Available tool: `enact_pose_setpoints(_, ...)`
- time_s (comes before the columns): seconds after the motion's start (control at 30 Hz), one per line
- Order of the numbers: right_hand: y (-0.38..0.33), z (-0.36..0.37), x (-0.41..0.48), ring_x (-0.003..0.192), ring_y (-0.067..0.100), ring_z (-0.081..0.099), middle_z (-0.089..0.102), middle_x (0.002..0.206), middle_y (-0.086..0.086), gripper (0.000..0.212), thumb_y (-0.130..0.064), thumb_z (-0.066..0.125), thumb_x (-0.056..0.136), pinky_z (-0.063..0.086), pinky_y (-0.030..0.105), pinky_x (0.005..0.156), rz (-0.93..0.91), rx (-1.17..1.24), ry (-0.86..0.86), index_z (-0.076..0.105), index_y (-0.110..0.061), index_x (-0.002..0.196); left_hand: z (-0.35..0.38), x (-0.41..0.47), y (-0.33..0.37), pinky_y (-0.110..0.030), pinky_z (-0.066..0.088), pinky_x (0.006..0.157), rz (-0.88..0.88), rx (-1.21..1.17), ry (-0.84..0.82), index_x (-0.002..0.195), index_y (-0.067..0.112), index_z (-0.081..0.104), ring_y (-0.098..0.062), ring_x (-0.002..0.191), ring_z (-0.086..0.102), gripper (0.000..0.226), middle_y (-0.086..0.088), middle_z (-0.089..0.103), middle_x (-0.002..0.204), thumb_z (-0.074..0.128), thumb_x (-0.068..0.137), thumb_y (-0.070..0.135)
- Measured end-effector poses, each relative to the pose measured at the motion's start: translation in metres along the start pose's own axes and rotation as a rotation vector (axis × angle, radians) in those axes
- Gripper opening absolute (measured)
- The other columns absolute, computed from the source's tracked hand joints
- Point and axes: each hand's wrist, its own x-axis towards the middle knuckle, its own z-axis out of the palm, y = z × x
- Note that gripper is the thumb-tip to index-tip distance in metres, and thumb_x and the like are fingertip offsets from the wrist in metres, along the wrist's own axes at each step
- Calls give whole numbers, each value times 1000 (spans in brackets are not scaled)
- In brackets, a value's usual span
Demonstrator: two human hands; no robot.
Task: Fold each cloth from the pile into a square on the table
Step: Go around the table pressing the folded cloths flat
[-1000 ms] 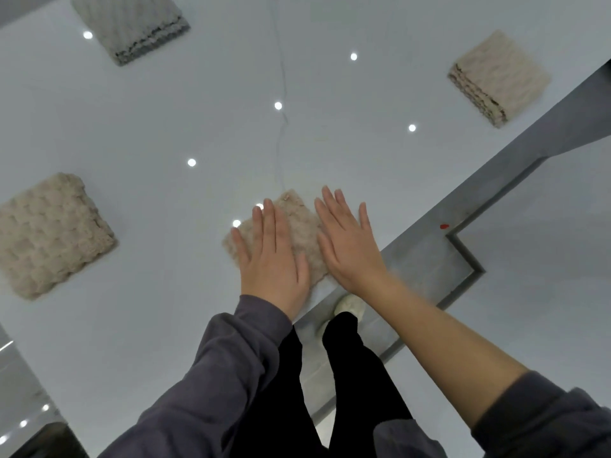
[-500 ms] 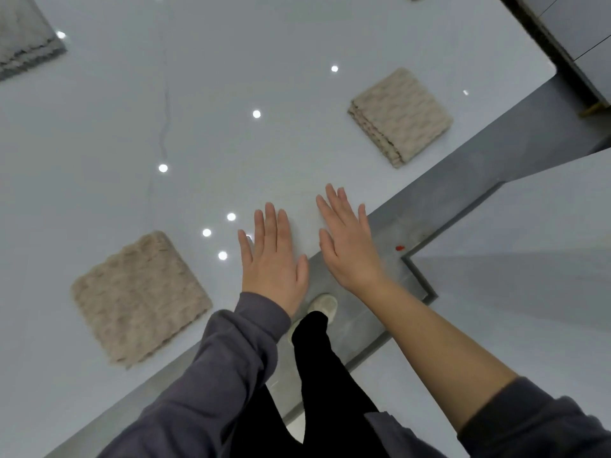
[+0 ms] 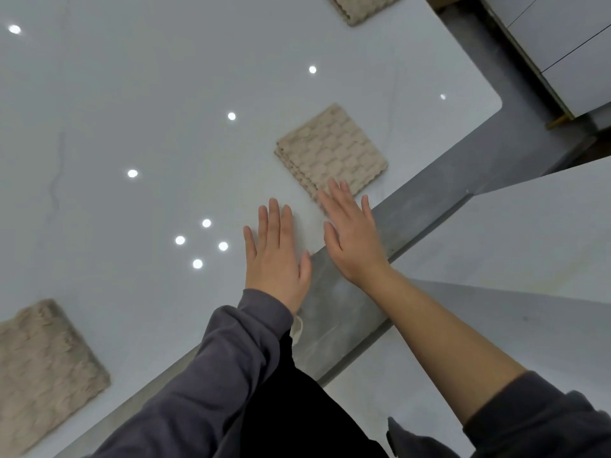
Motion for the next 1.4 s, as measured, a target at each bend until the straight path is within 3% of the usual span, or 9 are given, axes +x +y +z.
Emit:
enact_pose_setpoints(0.13, 20, -13, 30, 150, 18, 3, 18, 161, 4, 51, -15, 36, 100, 5, 53, 120, 29, -26, 41, 31, -13, 150, -1, 40, 14, -45, -7, 117, 49, -20, -1, 153, 8, 2, -24, 147, -12, 76, -13, -6, 161, 13, 85, 40)
enact_pose_setpoints(0.3, 39, -32, 73, 150, 19, 3, 20, 161, 6, 53, -22, 29, 98, 3, 55, 119, 81, -60, 75, 31, -15, 150, -1, 89, 24, -52, 1, 116, 54, -30, 83, 152, 10, 14, -26, 147, -5, 70, -18, 8, 160, 32, 87, 31)
enact_pose_setpoints(0.5, 54, -45, 101, 150, 18, -2, 8, 163, 1, 53, -18, 34, 101, 0, 49, 121, 101, -73, -8, 23, -20, 153, 3, 120, 34, -51, -6, 116, -4, 14, 84, 153, 10, 17, -28, 147, -7, 72, -16, 3, 161, 29, 86, 35)
enact_pose_setpoints(0.7, 63, -45, 106, 138, 19, 36, 36, 154, 7, 50, -24, 36, 95, 29, 41, 110, 30, -82, 35, 44, -17, 144, 18, 128, 43, -45, 1, 119, -61, -39, 115, 151, 5, 20, -26, 146, -7, 70, -18, 6, 160, 25, 87, 33)
enact_pose_setpoints(0.97, 72, -56, 123, 116, 18, 51, 53, 130, 2, 33, -23, 48, 92, 39, 39, 94, -54, -79, 94, 59, -18, 122, 26, 126, 58, -46, 5, 119, -142, -133, 240, 149, 2, 25, -25, 147, -6, 67, -20, 8, 159, 31, 90, 34)
enact_pose_setpoints(1.03, 75, -58, 128, 124, 18, 47, 48, 139, 3, 38, -23, 48, 93, 36, 40, 102, -74, -77, 74, 54, -18, 130, 27, 126, 57, -47, 1, 119, -191, -133, 260, 151, 5, 20, -28, 147, -9, 68, -19, 3, 159, 33, 90, 34)
enact_pose_setpoints(1.1, 78, -58, 131, 142, 18, 29, 29, 157, 2, 49, -24, 45, 97, 19, 42, 116, -128, -70, -16, 39, -20, 146, 30, 129, 55, -51, 1, 118, -218, -101, 268, 151, 6, 17, -39, 146, -5, 70, -22, 1, 159, 35, 90, 34)
enact_pose_setpoints(1.2, 83, -54, 130, 150, 18, 5, 4, 164, -4, 54, -28, 33, 102, 0, 50, 120, -203, -74, -155, 17, -26, 154, 38, 130, 56, -58, 2, 116, -243, -42, 247, 152, 8, 12, -45, 145, -1, 72, -23, 2, 158, 33, 90, 37)
enact_pose_setpoints(1.4, 85, -47, 129, 151, 19, 3, 2, 163, -5, 52, -30, 24, 103, 2, 53, 120, -211, -107, -154, 17, -25, 154, 42, 131, 58, -63, 2, 114, -260, 2, 238, 152, 12, 7, -47, 144, 2, 70, -22, 4, 159, 29, 92, 40)
